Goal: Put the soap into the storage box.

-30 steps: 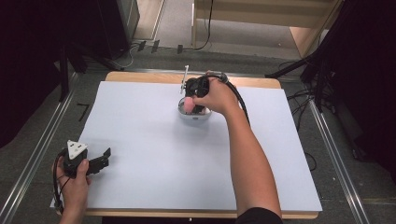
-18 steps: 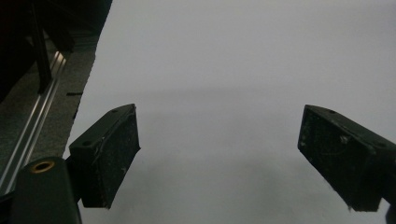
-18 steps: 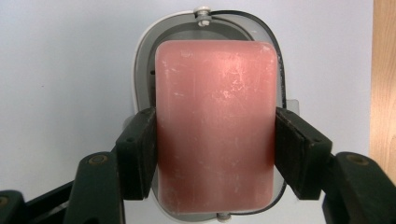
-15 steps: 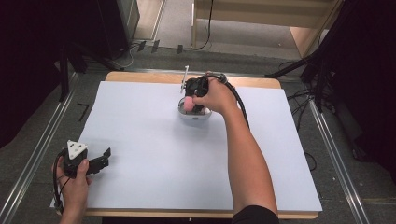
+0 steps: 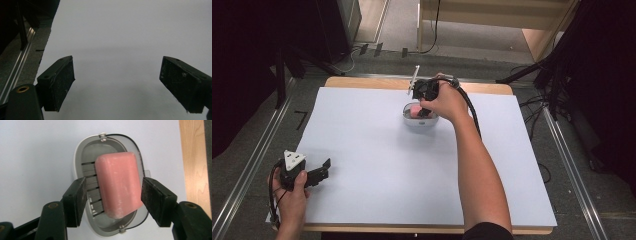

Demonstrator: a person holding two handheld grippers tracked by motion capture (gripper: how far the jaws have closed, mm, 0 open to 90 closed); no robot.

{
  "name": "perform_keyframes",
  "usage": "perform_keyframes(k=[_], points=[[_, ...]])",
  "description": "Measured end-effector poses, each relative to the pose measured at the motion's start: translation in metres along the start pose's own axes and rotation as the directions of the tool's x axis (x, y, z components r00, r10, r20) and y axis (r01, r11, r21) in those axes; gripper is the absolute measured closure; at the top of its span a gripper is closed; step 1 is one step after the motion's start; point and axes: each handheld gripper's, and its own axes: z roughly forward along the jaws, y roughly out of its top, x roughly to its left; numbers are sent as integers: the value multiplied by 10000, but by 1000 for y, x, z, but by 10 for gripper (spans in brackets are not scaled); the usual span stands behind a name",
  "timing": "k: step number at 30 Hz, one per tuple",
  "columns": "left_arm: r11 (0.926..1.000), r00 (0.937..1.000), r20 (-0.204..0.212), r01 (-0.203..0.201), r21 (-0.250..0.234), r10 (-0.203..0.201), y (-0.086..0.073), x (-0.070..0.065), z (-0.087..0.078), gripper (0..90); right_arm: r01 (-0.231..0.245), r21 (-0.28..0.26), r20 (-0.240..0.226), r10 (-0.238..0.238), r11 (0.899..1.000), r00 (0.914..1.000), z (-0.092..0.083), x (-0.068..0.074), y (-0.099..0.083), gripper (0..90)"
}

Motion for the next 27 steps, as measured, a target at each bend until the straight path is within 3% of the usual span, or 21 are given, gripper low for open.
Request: perform_keyframes(k=[13,27], points=[[10000,10000,-16,-43,20,43,0,0,0,135,-459,-25,-122,459,9989,9989,4,21,-10,278],[9999,9999,-55,-108,52,108,0,-1,0,135,-477,-47,-276,475,9989,9985,1,44,-22,149]])
